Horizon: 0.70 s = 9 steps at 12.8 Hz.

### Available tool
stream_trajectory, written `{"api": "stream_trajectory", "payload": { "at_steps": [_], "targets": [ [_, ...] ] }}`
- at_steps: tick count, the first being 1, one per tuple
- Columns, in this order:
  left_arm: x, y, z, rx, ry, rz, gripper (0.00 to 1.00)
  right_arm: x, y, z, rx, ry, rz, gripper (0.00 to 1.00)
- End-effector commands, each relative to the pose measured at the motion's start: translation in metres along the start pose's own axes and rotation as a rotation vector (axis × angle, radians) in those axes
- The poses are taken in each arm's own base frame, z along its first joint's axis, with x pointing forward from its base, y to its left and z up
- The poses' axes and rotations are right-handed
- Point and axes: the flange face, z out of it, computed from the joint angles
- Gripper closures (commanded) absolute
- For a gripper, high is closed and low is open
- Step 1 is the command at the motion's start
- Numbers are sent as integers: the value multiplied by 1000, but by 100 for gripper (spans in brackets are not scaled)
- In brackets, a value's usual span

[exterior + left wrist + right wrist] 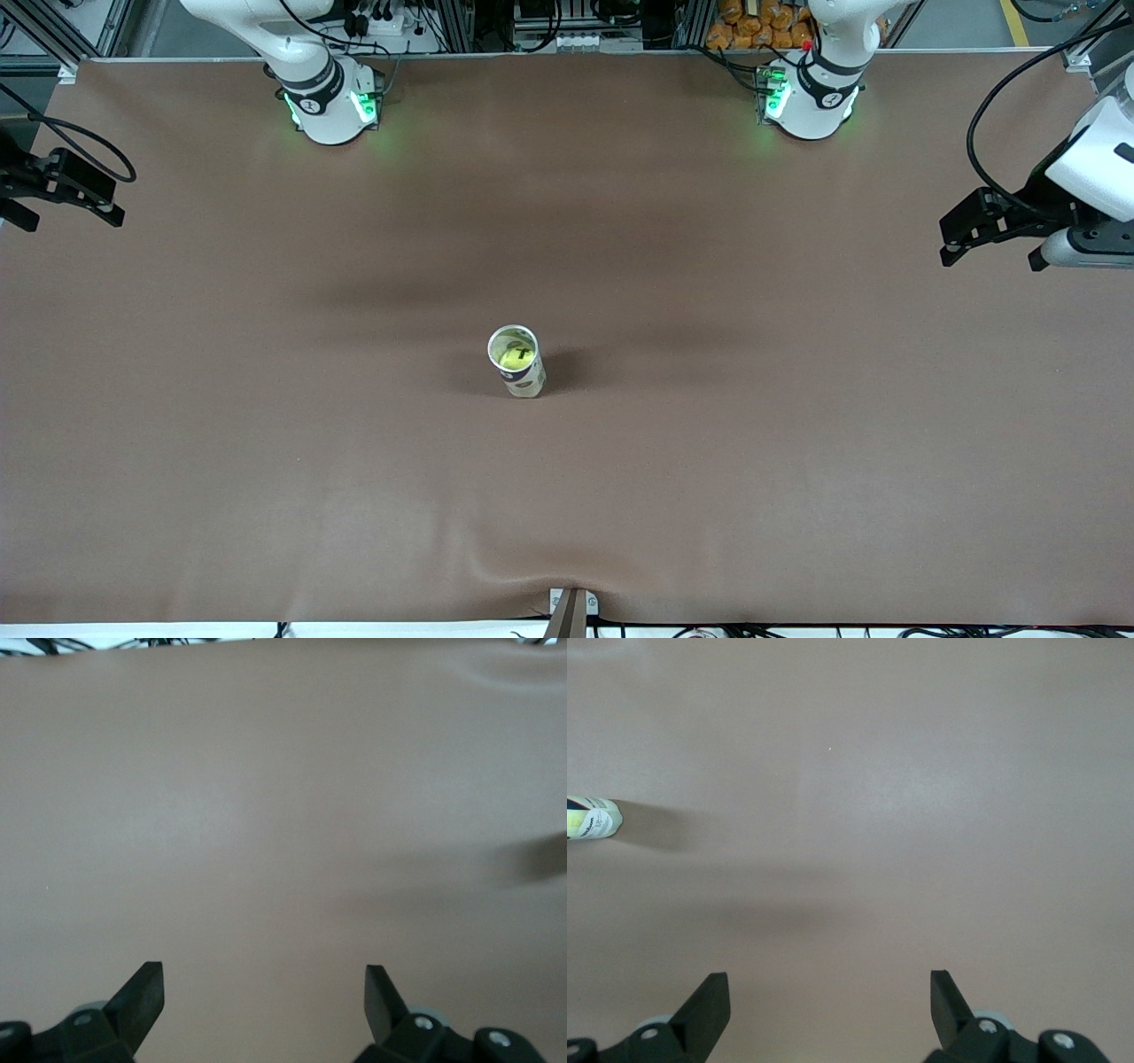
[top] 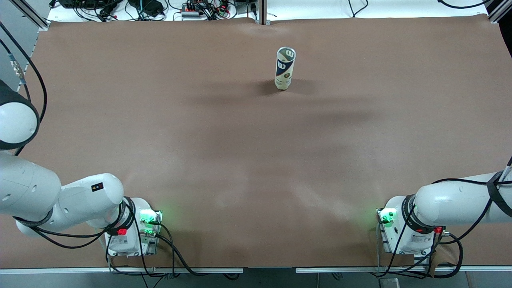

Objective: Insert tennis ball vertically with right arm

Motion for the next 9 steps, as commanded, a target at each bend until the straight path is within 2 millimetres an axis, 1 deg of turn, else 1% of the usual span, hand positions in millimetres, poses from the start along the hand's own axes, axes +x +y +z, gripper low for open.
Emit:
{"api": "stream_trajectory", "payload": {
  "at_steps": [1, 2, 5, 7, 9],
  "targets": [
    [-8, -7, 4, 1, -56, -3, 0, 1, 1, -6, 16, 1, 8, 0],
    [-8, -15, 6, 4, -67, -21, 0, 1, 1, -6, 16, 1, 8, 0],
    [-7, -22, 8, 5, -70, -29, 0, 1, 1, -6, 16, 1, 9, 0],
    [-7, -37, 8, 13, -67, -59, 0, 2, 1, -5, 16, 0, 8, 0],
    [-8, -42, 7, 19, -67, -73, 0, 2, -3, -4, 16, -2, 2, 0]
  ]
}}
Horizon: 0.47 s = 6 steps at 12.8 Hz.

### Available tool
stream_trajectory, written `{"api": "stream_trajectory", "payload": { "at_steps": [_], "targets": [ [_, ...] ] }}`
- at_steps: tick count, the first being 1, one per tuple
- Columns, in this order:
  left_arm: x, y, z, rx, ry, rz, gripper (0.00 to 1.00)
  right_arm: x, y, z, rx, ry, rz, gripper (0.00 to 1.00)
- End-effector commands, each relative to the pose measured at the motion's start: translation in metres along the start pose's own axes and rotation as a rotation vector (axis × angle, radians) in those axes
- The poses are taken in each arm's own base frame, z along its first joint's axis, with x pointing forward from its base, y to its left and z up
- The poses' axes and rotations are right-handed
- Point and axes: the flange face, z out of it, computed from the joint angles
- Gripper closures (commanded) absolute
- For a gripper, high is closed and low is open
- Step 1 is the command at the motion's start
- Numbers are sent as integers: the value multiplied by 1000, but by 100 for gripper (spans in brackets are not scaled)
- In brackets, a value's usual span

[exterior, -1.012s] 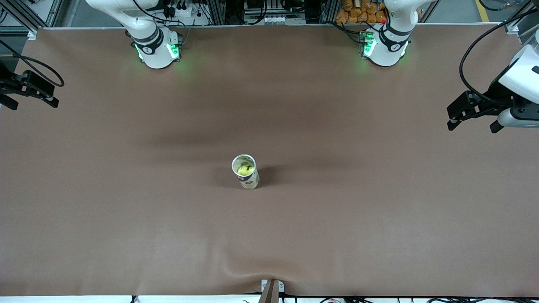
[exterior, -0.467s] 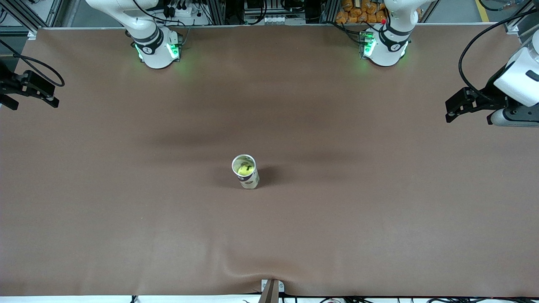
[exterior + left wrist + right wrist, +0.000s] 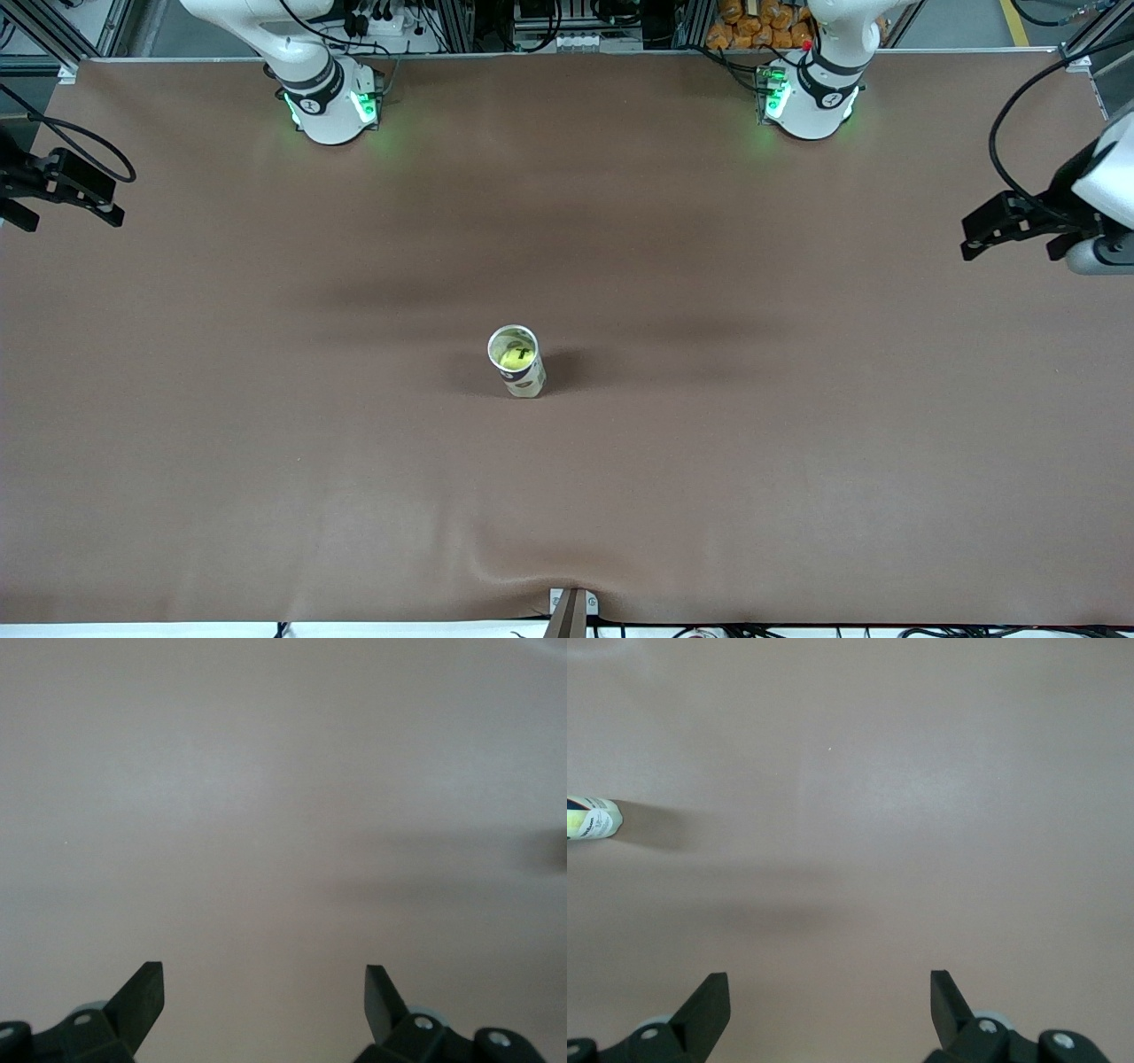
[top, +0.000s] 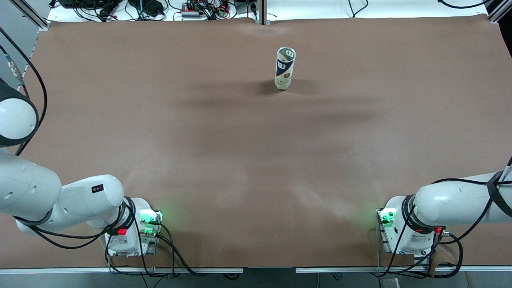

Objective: Insert tennis ball vertically with right arm

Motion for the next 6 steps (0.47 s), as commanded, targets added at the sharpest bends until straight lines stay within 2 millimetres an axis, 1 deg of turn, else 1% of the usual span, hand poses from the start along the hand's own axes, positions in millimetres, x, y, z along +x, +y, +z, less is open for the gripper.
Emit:
{"api": "stream_trajectory", "payload": {
  "at_steps": [1, 2, 3, 6],
  "targets": [
    [-8, -3, -3, 0, -6, -2, 0, 2, -2, -4, 16, -3, 2, 0],
    [-9, -4, 0, 3, -9, -4, 0, 2, -2, -4, 16, -4, 3, 0],
    [-10, -9, 1, 7, -11, 4, 0, 2, -2, -4, 16, -4, 3, 0],
    [-16, -18, 3, 11, -18, 62, 0, 2, -2, -4, 16, -4, 3, 0]
  ]
}}
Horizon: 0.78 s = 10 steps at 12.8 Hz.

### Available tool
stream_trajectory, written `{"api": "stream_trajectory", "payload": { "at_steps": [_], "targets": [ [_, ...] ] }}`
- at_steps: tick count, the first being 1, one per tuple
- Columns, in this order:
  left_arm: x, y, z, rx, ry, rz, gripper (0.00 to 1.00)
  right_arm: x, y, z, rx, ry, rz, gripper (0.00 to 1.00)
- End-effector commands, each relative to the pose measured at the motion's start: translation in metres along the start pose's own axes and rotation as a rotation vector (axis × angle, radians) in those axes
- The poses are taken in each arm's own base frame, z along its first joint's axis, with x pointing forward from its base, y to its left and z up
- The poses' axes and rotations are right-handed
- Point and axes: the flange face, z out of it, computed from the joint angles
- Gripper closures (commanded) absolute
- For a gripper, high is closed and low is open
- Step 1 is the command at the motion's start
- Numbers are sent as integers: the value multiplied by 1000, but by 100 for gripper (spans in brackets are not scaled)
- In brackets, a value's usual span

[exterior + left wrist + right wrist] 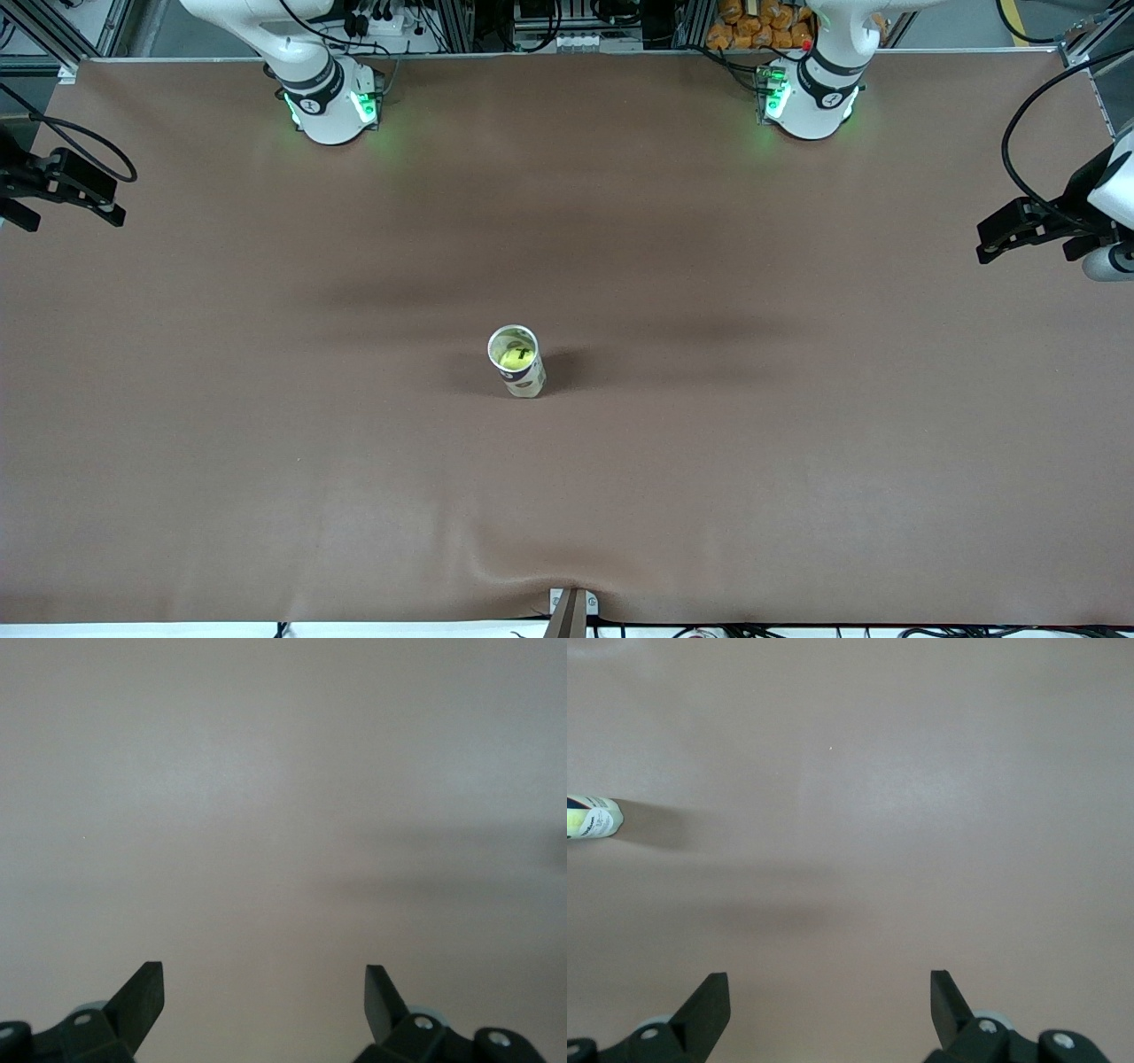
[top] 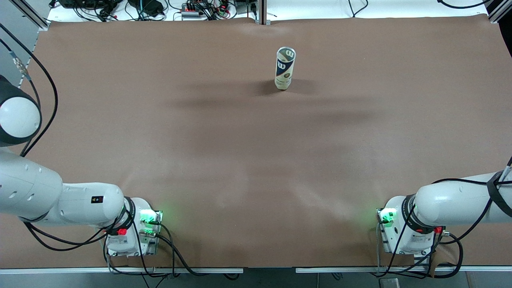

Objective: Insert tennis ball vertically with right arm

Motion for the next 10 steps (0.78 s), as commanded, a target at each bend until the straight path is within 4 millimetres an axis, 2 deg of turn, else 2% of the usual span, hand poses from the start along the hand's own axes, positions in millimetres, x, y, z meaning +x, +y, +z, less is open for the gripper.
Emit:
{"api": "stream_trajectory", "payload": {
  "at_steps": [1, 4, 8, 10],
  "targets": [
    [-17, -4, -5, -13, -2, 48, 0, 2, -1, -4, 16, -2, 5, 0],
    [-18, 0, -6, -13, -2, 55, 0, 2, -1, -4, 16, -2, 6, 0],
    [-22, 4, -19, -15, 14, 60, 0, 2, -2, -4, 16, -2, 5, 0],
    [-26, 14, -21, -27, -2, 62, 0, 2, -2, -4, 16, -2, 3, 0]
  ]
}}
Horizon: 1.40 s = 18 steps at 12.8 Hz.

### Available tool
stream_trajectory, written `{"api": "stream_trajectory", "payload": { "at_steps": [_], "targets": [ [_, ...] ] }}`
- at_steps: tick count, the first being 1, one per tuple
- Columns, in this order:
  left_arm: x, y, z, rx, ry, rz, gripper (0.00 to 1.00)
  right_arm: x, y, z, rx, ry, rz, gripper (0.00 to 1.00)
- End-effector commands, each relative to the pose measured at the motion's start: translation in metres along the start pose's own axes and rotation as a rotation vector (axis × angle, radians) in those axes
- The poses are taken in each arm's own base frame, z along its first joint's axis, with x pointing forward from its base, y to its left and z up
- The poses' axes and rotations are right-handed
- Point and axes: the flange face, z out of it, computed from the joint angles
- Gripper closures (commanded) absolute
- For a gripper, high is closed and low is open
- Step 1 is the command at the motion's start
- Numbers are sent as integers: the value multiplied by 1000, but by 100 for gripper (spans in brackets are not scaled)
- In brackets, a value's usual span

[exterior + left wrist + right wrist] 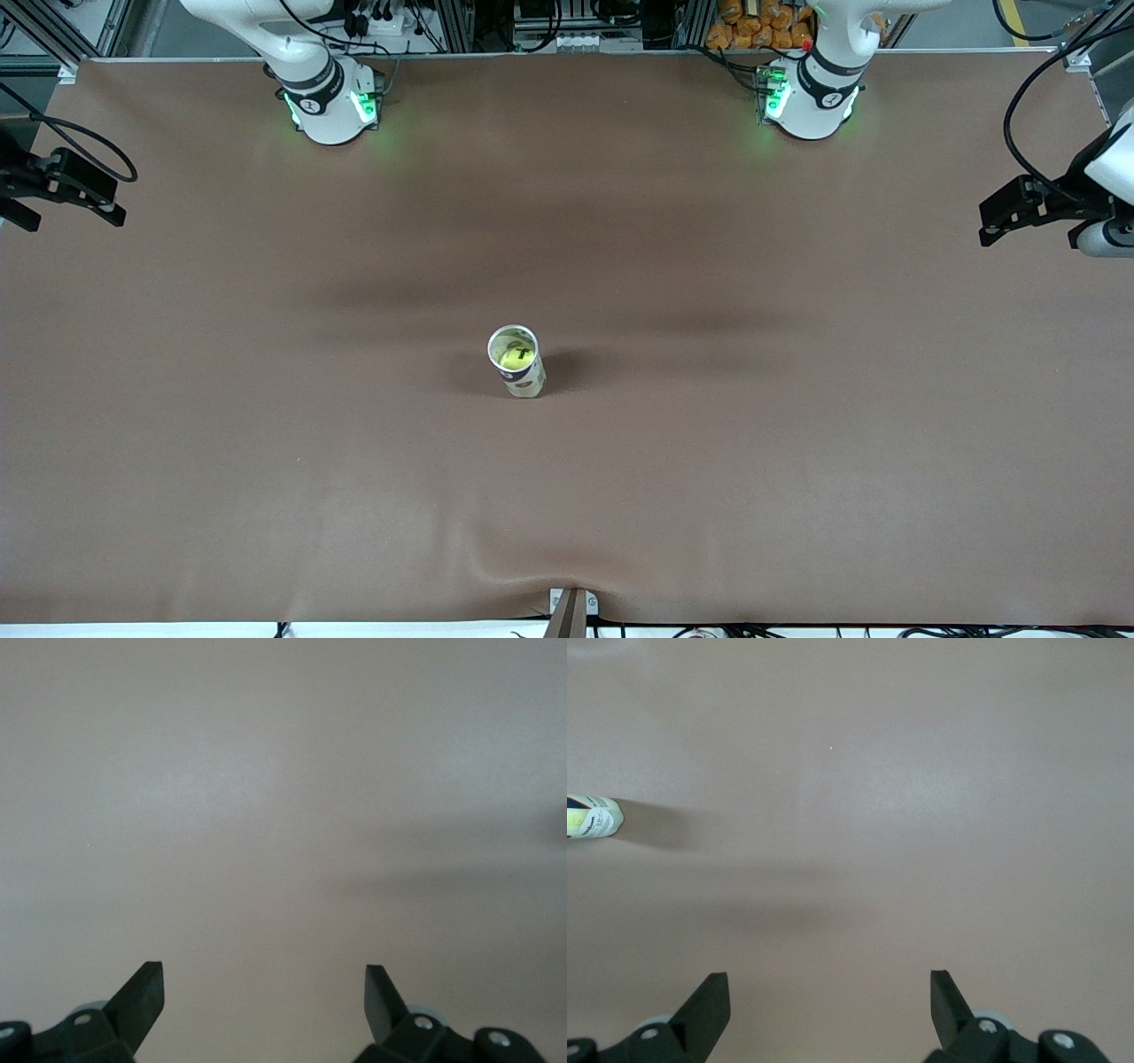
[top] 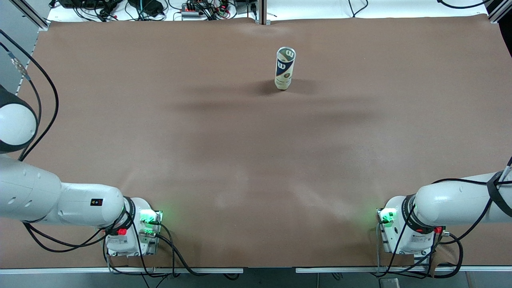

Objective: Insert tennis ball vertically with right arm

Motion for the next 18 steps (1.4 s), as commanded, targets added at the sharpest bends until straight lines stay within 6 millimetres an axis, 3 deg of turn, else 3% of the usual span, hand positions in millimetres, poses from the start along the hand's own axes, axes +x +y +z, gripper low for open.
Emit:
{"api": "stream_trajectory", "payload": {
  "at_steps": [1, 18],
  "targets": [
    [-11, 8, -8, -40, -24, -1, 0, 2, -1, -4, 16, -2, 4, 0],
    [-24, 34, -11, -37, -83, -95, 0, 3, -2, -3, 15, -2, 4, 0]
  ]
}}
